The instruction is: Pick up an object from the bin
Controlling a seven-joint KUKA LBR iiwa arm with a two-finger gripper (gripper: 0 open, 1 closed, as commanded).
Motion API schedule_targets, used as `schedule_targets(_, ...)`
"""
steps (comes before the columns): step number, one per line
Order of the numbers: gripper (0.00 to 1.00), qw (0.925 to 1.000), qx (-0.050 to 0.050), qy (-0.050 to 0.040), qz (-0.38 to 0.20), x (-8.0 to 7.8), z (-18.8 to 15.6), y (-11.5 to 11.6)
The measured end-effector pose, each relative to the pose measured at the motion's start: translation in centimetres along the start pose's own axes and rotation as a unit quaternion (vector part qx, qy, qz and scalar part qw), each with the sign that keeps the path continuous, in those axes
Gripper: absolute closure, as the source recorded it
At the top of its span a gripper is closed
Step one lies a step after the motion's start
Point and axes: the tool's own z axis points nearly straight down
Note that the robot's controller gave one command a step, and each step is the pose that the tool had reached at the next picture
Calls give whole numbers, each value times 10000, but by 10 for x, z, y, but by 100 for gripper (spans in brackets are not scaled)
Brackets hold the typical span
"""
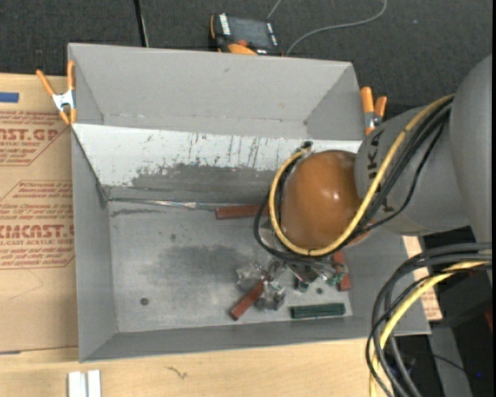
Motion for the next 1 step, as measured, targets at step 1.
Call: schedule_targets(1, 100, 9936, 24, -31, -1127, 1, -144, 1)
